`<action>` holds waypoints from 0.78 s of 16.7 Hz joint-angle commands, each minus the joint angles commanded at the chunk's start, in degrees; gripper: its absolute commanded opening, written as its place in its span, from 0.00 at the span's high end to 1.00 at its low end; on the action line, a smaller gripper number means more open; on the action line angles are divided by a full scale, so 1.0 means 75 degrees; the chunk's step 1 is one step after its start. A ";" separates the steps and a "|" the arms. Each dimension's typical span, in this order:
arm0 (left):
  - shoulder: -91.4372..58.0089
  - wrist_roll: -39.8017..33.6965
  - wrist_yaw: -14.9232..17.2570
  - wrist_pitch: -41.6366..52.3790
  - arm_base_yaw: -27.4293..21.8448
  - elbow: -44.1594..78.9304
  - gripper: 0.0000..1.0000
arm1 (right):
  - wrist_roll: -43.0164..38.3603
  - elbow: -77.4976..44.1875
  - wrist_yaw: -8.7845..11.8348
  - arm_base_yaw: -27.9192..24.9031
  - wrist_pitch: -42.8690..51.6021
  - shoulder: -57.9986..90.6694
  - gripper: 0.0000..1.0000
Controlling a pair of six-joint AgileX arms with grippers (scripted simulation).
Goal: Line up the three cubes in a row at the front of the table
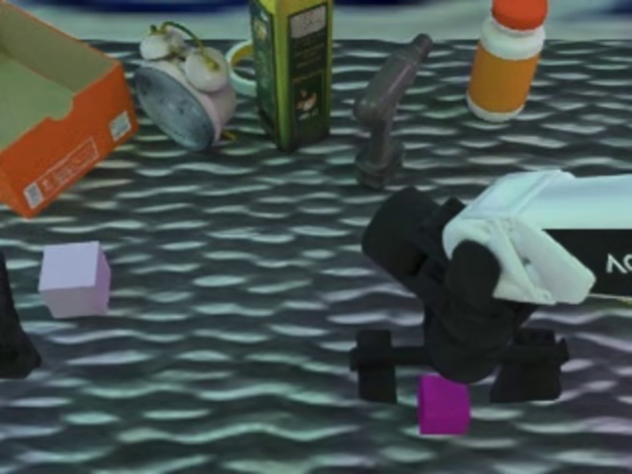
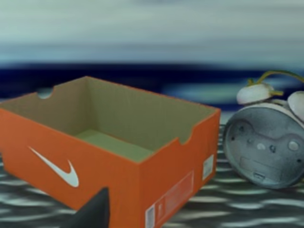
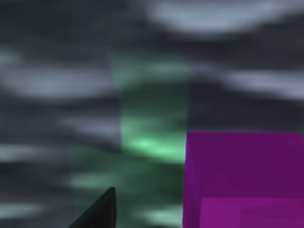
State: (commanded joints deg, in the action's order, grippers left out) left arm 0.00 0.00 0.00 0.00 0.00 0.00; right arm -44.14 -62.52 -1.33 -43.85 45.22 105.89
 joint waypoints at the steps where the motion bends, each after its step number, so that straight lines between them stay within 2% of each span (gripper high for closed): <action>1: 0.0000 0.0000 0.0000 0.0000 0.0000 0.0000 0.00 | 0.0000 -0.0002 0.0000 0.0011 0.0002 -0.0006 0.00; 4: 0.0000 0.0000 0.0000 0.0000 0.0000 0.0000 0.00 | -0.0024 -0.0238 0.0001 -0.0011 0.0316 -0.0116 0.00; 9: 0.0000 0.0000 0.0000 0.0000 0.0000 0.0000 0.00 | -0.0028 -0.1077 0.0005 -0.0078 0.1810 -0.0651 0.00; 13: 0.0000 0.0000 0.0000 0.0000 0.0000 0.0000 0.00 | -0.0010 -0.1270 0.0003 -0.0088 0.2080 -0.0817 0.00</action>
State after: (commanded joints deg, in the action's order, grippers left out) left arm 0.00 0.00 0.00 0.00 0.00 0.00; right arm -44.22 -72.04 -1.31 -44.51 60.82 99.77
